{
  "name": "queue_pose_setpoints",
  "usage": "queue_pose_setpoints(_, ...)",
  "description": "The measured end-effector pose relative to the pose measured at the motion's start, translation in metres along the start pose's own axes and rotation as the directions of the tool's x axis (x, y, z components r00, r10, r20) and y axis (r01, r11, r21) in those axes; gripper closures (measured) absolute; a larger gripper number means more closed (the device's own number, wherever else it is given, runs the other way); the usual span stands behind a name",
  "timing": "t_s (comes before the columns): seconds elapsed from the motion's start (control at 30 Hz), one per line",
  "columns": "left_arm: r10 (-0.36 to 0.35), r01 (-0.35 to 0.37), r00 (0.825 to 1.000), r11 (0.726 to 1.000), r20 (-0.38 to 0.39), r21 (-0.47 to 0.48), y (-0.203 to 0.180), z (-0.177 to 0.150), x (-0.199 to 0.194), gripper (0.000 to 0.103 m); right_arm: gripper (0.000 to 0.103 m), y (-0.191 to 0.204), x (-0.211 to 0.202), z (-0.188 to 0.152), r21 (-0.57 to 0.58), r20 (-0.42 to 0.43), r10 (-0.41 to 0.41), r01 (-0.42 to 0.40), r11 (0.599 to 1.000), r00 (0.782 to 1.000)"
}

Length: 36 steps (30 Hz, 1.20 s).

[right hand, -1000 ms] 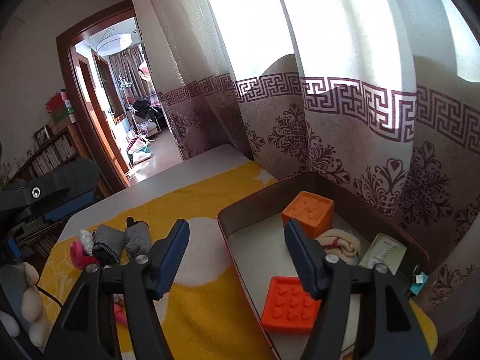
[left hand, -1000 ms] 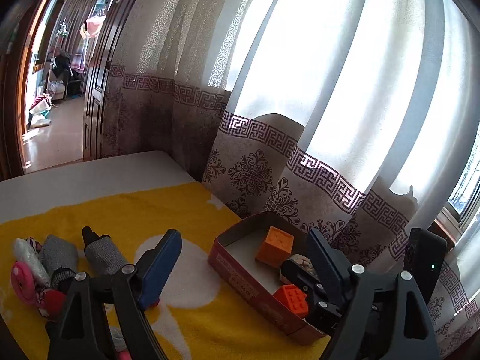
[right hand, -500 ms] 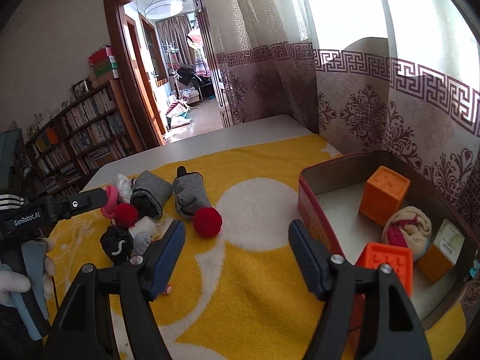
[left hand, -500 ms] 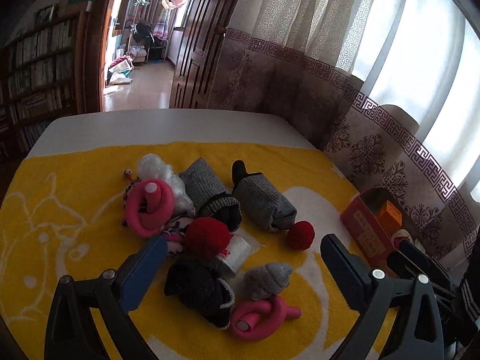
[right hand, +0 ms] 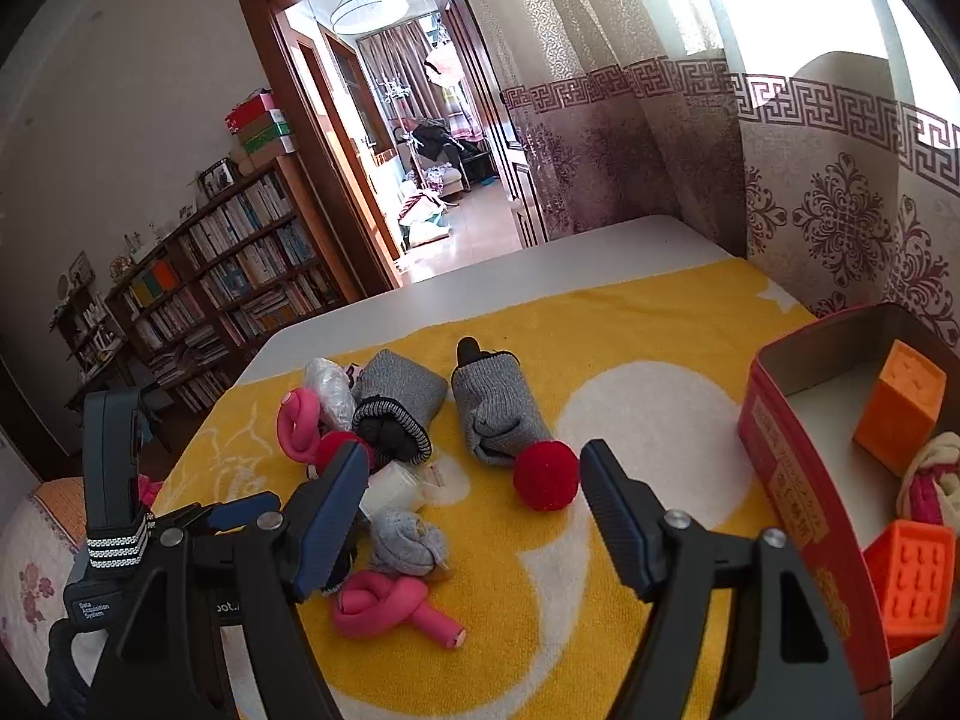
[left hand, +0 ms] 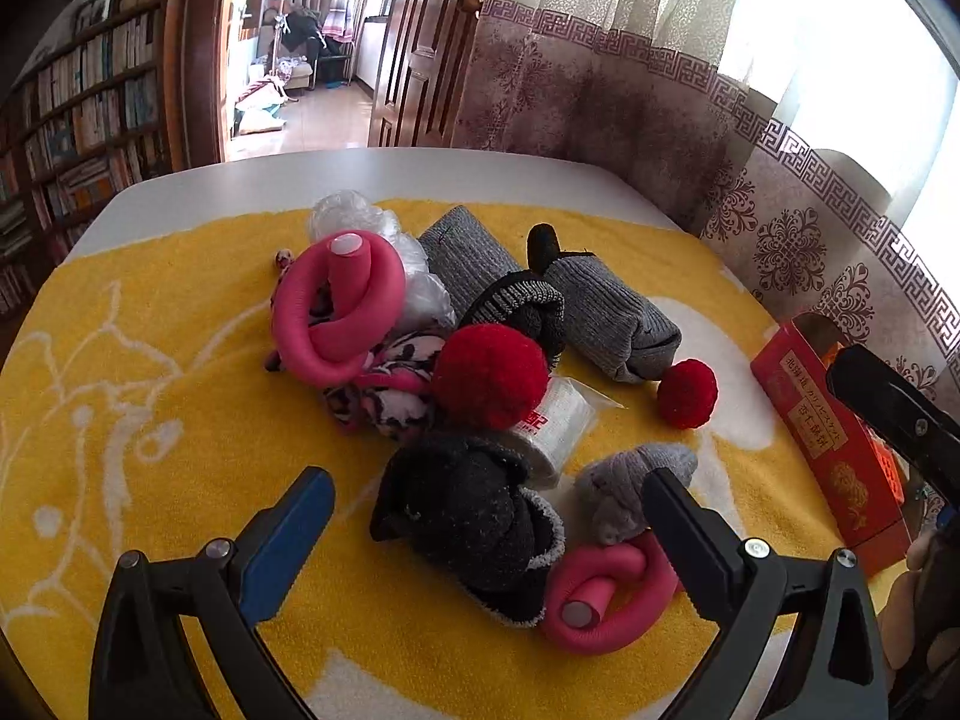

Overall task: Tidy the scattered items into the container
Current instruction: 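Grasp the black knit sock with the left tool while the right tool grasps the grey sock ball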

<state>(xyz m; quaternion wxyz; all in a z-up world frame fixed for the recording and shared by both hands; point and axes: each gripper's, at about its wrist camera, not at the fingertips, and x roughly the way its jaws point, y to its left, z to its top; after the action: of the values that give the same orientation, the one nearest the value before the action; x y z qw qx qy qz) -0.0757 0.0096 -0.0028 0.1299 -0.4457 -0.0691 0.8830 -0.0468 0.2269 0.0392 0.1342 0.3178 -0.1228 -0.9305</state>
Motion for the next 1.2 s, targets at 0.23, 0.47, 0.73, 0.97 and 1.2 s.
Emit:
queue_pose_setpoints(0.23, -0.016, 0.014, 0.999, 0.999, -0.04, -0.042, 0.011, -0.005, 0.016, 0.034, 0.026, -0.027, 0.024, -0.013, 0.105, -0.061, 0.045, -0.038, 0.994, 0.997)
queue_pose_setpoints(0.47, -0.054, 0.054, 0.999, 0.997, -0.007, -0.052, 0.011, -0.005, 0.009, 0.043, 0.026, -0.02, 0.023, -0.016, 0.074, -0.053, 0.067, -0.063, 0.995, 0.996)
queue_pose_setpoints(0.73, -0.067, 0.067, 0.998, 0.997, 0.021, -0.032, 0.008, -0.001, -0.001, 0.052, 0.026, -0.003, 0.028, -0.023, 0.003, -0.088, 0.101, -0.101, 0.995, 0.991)
queue_pose_setpoints(0.97, -0.062, 0.06, 0.997, 0.997, -0.05, -0.046, 0.011, -0.005, 0.014, 0.045, 0.026, -0.001, 0.036, -0.028, -0.019, -0.123, 0.081, -0.084, 0.996, 0.989)
queue_pose_setpoints(1.2, -0.06, 0.059, 0.998, 0.998, -0.035, -0.031, 0.007, -0.009, 0.011, 0.047, 0.026, -0.003, 0.035, -0.029, -0.008, -0.125, 0.083, -0.085, 0.996, 0.989)
